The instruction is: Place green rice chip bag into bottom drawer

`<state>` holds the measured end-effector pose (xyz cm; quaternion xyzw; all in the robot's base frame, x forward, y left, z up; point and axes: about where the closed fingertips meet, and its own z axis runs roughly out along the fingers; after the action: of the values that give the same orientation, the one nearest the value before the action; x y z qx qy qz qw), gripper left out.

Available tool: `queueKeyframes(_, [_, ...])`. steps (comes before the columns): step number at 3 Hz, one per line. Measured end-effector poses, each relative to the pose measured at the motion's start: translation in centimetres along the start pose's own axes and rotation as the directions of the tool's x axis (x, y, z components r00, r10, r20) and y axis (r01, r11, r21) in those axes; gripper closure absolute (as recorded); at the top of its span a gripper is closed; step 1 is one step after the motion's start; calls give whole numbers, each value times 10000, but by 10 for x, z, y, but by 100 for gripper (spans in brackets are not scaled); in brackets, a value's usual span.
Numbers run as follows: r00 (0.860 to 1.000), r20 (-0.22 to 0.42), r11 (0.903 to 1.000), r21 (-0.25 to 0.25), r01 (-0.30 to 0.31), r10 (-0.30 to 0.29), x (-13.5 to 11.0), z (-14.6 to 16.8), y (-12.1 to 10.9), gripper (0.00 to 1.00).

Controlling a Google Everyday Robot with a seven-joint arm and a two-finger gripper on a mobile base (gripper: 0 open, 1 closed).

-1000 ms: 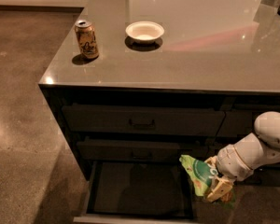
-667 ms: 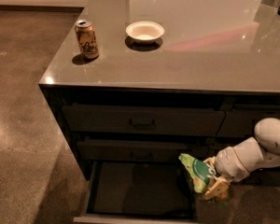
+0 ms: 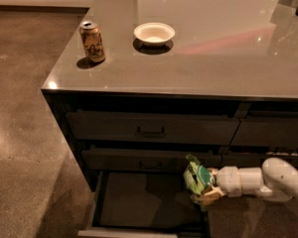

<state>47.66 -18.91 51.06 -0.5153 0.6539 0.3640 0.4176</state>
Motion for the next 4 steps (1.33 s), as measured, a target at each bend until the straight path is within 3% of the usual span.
queueKeyframes(1, [9977,463,9984,-286,-485,497,31,26,12,100])
queueKeyframes(2, [9976,458,9983,-301,-500,514,31,26,13,100])
queueKeyframes(3, [9903,986,9936,-646,-922,983,54,43,3,100])
queueKeyframes(4, [9777,1607,9866,-1128,-1179,1352,103,84,-11,100])
